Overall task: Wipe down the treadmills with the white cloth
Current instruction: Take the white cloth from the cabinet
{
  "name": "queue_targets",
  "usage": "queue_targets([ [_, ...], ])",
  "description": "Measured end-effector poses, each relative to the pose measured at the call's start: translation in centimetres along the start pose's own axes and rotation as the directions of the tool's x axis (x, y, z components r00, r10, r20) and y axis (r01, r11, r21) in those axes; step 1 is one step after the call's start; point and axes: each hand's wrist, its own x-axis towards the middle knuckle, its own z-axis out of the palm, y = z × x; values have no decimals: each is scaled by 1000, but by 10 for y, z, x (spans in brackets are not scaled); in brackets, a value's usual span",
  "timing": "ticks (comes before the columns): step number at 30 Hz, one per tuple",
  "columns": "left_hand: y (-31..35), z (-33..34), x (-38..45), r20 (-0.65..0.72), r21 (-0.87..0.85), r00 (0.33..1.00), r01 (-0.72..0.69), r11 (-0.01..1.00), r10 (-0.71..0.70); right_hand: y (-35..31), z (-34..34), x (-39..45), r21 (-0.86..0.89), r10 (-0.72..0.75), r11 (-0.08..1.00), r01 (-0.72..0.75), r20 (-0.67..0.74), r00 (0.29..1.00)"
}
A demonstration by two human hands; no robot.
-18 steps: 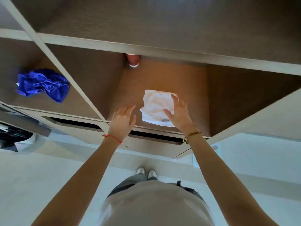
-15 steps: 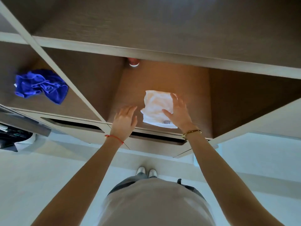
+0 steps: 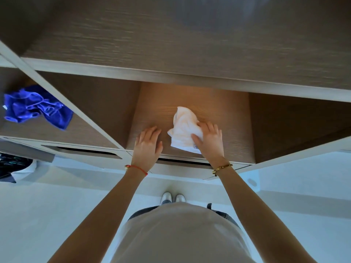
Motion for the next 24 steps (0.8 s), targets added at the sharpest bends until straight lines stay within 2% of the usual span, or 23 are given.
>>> queue_targets([
  [6, -2, -8, 0, 59, -46, 998, -4, 999, 7, -3, -12, -17, 147, 117, 983, -112, -20, 993],
  [10, -2, -19, -5, 100, -104, 994, -26, 994, 37, -12, -34, -40, 285, 243, 934, -216, -62, 968],
  [18, 13, -44, -27, 107, -216, 964, -215, 952, 242, -19, -60, -108, 394, 390, 863, -314, -127, 912],
  [24, 39, -56, -41, 158, -307, 875, -397, 865, 457, -23, -84, -182, 407, 536, 807, -427, -202, 820],
])
